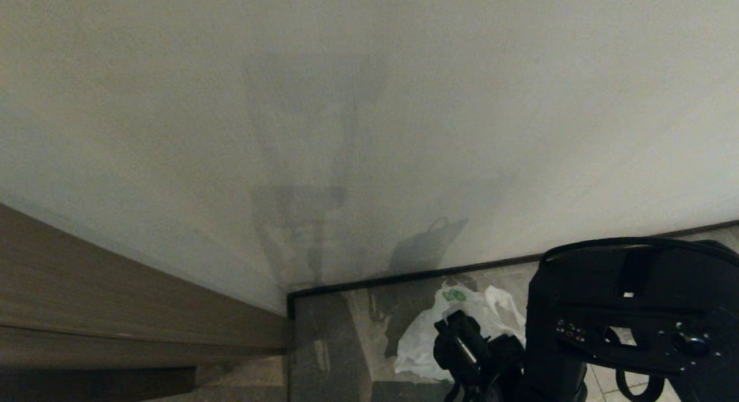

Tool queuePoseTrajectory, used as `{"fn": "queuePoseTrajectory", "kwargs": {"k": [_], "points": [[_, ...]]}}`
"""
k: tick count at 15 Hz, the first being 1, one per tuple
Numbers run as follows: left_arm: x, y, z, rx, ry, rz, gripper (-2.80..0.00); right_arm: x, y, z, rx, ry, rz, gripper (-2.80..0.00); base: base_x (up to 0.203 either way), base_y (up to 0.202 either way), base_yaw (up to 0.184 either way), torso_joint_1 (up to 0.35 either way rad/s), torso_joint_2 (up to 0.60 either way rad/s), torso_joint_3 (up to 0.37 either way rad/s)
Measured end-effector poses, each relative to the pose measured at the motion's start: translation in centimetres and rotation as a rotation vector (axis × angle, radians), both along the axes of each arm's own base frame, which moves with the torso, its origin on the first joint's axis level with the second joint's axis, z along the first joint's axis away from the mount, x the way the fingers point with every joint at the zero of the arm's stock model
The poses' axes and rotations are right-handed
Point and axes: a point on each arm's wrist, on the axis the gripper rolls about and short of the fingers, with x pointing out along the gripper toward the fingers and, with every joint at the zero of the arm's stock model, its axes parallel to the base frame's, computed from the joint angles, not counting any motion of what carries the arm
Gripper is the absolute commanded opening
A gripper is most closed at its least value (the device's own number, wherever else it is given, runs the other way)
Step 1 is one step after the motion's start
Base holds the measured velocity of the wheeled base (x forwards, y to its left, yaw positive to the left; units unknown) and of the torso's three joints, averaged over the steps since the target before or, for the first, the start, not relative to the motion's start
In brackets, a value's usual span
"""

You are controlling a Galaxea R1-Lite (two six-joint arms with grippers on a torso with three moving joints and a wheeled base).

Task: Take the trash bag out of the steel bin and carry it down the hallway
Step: Put the trash bag at the door

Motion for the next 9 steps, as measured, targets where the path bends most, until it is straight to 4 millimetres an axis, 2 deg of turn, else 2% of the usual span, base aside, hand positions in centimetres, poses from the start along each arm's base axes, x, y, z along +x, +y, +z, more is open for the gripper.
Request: {"fn": "queuePoseTrajectory", "kwargs": {"k": [2,4,6,9], "points": [[0.0,0.0,0.0,0.000,0.000,0.000,-2.80,-0.5,-0.1,-0.7,-0.025,0.029,0.012,0.00,0.000,0.000,0.000,0.000,0.00,0.000],[0.0,0.0,0.0,-0.001,0.000,0.000,-2.80,-1.1,-0.6,-0.7,-0.053,0.062,0.013,0.00,0.000,0.000,0.000,0.000,0.00,0.000],[0.0,0.0,0.0,0.000,0.000,0.000,-2.80,-1.7,-1.1,0.7,-0.053,0.070,0.005,0.00,0.000,0.000,0.000,0.000,0.00,0.000],[0.0,0.0,0.0,0.000,0.000,0.000,-2.80,-2.8,-2.2,4.4,-0.023,0.049,-0.005,0.00,0.000,0.000,0.000,0.000,0.00,0.000]]}}
